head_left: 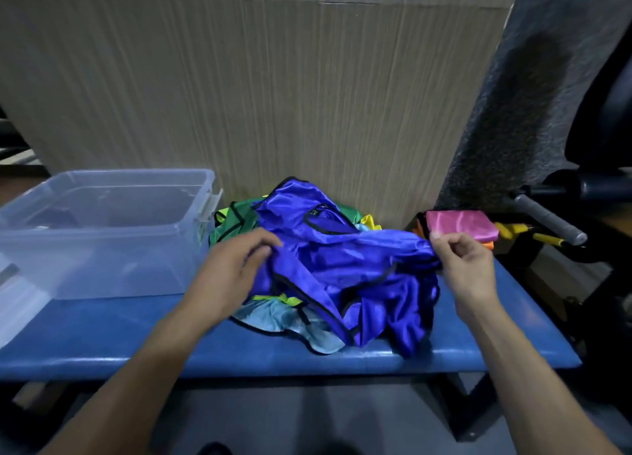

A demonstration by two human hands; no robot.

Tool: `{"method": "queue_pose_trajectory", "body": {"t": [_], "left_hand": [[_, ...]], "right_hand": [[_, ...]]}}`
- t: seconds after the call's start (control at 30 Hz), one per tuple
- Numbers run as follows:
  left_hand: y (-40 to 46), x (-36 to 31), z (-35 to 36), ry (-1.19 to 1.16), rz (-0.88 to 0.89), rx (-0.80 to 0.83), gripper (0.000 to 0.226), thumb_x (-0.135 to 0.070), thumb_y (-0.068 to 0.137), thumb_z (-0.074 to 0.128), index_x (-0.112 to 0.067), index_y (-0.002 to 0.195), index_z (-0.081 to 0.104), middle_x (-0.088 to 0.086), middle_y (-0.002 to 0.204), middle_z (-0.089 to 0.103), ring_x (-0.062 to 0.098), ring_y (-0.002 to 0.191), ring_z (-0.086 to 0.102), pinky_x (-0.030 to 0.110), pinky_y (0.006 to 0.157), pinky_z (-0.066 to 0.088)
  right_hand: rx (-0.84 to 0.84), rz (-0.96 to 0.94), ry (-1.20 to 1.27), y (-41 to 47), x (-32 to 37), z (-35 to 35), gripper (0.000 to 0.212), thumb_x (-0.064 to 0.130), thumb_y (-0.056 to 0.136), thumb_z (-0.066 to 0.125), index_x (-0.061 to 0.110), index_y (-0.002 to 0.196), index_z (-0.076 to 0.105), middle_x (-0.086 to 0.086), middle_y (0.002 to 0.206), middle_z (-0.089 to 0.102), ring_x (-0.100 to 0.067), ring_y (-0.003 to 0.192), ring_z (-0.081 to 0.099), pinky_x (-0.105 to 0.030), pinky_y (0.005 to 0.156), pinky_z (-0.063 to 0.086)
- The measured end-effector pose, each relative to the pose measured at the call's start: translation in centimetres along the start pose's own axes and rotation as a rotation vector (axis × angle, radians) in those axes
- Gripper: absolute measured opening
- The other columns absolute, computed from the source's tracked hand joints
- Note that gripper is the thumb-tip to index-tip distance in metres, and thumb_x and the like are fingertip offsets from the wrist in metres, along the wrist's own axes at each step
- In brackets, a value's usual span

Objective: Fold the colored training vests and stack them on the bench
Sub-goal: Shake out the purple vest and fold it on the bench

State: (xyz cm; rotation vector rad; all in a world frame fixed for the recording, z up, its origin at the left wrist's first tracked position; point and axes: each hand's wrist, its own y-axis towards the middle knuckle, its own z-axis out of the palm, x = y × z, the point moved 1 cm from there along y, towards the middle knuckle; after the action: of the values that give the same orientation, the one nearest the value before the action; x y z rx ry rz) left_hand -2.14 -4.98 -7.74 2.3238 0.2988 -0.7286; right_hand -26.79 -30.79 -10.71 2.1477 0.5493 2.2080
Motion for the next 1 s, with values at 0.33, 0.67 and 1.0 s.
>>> {"method": "queue_pose_trajectory", "body": {"t": [0.33, 0.67, 1.0], "left_hand": [[0.6, 0.3, -0.7, -0.323, -0.114, -0.242, 0.035, -0.013, 0.108, 0.037, -0.036, 0.098, 0.061, 0.004, 0.087, 0.062, 0.019, 0.08, 0.055, 0.038, 0.077, 0.041], [0.3, -0.7, -1.5, -0.27, -0.148, -0.344, 0.025, -0.029, 0.105, 0.04, -0.035, 0.093, 0.062, -0.013, 0.086, 0.067, 0.01, 0.077, 0.059, 0.035, 0.072, 0.046], [0.4, -1.9, 2.0, -0.193, -0.179, -0.127, 0.018, -0.019, 0.102, 0.058, -0.027, 0.09, 0.068, -0.015, 0.082, 0.073, 0.004, 0.079, 0.069, 0.036, 0.077, 0.056]], "right_hand": [[0.797, -0.264, -0.618, -4.2, 1.2, 3.2, 0.048, 0.039, 0.078, 0.086, 0.03, 0.12, 0.065, 0.013, 0.12, 0.061, -0.002, 0.11, 0.058, -0.014, 0.096, 0.041], [0.344, -0.2, -0.21, -2.0, 1.5, 3.5, 0.024, 0.004, 0.093, 0.069, 0.022, 0.077, 0.066, 0.004, 0.075, 0.068, -0.006, 0.072, 0.059, -0.028, 0.073, 0.049], [0.16, -0.12, -0.45, -2.2, 2.1, 2.5, 0.029, 0.013, 0.089, 0.073, 0.014, 0.117, 0.068, -0.008, 0.112, 0.071, -0.021, 0.105, 0.066, -0.038, 0.1, 0.05]]}}
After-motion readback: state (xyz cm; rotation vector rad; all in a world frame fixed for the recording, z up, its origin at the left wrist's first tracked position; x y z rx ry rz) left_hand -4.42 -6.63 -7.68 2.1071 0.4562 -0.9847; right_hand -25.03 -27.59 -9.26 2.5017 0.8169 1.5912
